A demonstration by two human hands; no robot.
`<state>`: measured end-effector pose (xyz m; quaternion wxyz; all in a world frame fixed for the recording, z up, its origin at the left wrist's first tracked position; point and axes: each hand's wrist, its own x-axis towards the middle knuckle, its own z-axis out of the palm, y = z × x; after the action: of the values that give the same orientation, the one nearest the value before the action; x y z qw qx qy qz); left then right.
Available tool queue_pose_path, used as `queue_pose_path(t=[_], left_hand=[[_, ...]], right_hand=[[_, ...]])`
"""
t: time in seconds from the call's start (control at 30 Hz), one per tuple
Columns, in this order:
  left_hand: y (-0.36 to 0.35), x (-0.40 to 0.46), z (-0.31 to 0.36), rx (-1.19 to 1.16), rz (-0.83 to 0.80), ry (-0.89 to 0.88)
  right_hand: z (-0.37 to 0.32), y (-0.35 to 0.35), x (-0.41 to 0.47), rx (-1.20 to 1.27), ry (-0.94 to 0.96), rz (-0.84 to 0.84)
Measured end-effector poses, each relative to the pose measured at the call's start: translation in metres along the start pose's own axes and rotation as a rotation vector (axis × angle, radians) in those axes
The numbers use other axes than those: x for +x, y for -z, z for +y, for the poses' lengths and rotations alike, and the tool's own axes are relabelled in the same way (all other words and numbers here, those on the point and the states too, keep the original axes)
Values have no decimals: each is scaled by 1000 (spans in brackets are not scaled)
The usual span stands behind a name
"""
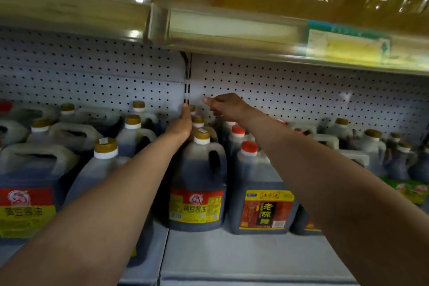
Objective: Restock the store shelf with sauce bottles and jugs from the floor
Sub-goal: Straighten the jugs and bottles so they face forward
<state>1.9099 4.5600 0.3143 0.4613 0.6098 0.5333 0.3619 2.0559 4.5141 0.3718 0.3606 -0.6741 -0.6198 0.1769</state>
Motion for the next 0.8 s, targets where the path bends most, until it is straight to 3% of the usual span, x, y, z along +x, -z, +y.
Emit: queue_pose_path(t=[0.4, 0.5, 0.8], left_hand=[[-22, 83, -36, -250, 52, 161], [-40, 143, -65, -277, 47, 188], [-29, 100, -48, -131, 34, 132]], right_hand=[[11, -19, 66, 4, -137, -401], [13, -23, 71, 32, -148, -404], [18, -27, 75, -58, -29, -275]])
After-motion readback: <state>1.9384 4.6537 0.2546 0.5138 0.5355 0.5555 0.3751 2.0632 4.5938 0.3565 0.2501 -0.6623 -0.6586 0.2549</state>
